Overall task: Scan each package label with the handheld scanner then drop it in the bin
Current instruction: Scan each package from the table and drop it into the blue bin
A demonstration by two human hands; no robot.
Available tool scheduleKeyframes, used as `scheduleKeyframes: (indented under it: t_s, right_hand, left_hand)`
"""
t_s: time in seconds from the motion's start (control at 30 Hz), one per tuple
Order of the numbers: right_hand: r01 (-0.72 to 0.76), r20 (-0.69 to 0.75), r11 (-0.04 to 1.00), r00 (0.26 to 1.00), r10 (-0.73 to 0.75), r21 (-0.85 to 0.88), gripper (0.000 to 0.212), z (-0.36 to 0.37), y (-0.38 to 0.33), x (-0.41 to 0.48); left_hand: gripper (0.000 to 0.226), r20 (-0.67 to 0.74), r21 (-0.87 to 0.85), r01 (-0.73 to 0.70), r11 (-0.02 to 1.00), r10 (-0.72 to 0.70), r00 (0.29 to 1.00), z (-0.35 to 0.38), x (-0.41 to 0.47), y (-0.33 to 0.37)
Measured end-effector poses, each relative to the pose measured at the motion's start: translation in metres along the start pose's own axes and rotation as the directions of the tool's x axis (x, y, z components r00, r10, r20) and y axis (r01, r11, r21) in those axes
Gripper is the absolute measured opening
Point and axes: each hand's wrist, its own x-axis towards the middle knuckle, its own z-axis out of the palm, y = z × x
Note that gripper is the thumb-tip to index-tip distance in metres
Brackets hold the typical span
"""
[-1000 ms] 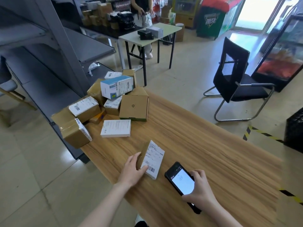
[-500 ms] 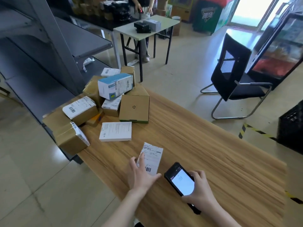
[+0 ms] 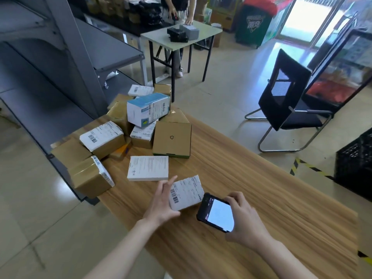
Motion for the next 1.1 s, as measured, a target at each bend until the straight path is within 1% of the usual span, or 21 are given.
scheduleKeyframes:
  t_s: [0.13, 0.23, 0.43, 0.57, 0.73, 0.83, 0.97, 1.03, 1.1]
  right_hand:
    - [0.041, -0.01, 0.985, 0.999, -0.044, -0.17, 0.096, -0.01, -0.016, 0.019]
    - [0.028, -0.03, 0.976, 0.999, -0.036, -0.216, 0.091, -0.011, -0.023, 0.024]
    - [-0.006, -0.075, 0.97, 0.997, -0.012, -0.243, 0.085, -0.012, -0.022, 0.019]
    - [-0.034, -0.107, 0.97, 0.994, 0.008, -0.241, 0.089, -0.015, -0.012, 0.004]
    - [-0.068, -0.168, 0.975, 0.985, 0.032, -0.212, 0.088, -0.018, 0.011, -0.027]
    - [-0.127, -0.206, 0.986, 0.973, 0.103, -0.108, 0.091, -0.014, 0.032, -0.058]
    - [-0.241, -0.246, 0.959, 0.93, 0.273, 0.15, 0.092, -0.002, 0.073, -0.116]
    - [-0.282, -0.265, 0.905, 0.89, 0.371, 0.32, 0.094, 0.007, 0.099, -0.153]
    - [-0.315, -0.278, 0.815, 0.828, 0.486, 0.486, 0.094, 0.018, 0.127, -0.193]
  left_hand:
    - [0.106, 0.05, 0.044, -0.137, 0.99, 0.135, 0.99, -0.018, 0.012, -0.005]
    - [0.106, 0.075, 0.105, -0.2, 0.974, 0.192, 0.978, -0.027, 0.018, -0.005]
    - [0.107, 0.108, 0.128, -0.263, 0.956, 0.25, 0.962, -0.035, 0.023, 0.004]
    - [0.109, 0.117, 0.155, -0.283, 0.946, 0.267, 0.957, -0.035, 0.02, 0.018]
    - [0.11, 0.142, 0.208, -0.313, 0.927, 0.288, 0.947, -0.025, 0.01, 0.04]
    - [0.106, 0.153, 0.217, -0.316, 0.924, 0.287, 0.946, -0.011, 0.0, 0.06]
    - [0.103, 0.147, 0.191, -0.316, 0.929, 0.292, 0.945, 0.026, -0.02, 0.099]
    - [0.103, 0.16, 0.168, -0.336, 0.927, 0.31, 0.937, 0.052, -0.033, 0.123]
    - [0.103, 0.189, 0.127, -0.356, 0.926, 0.33, 0.925, 0.084, -0.047, 0.15]
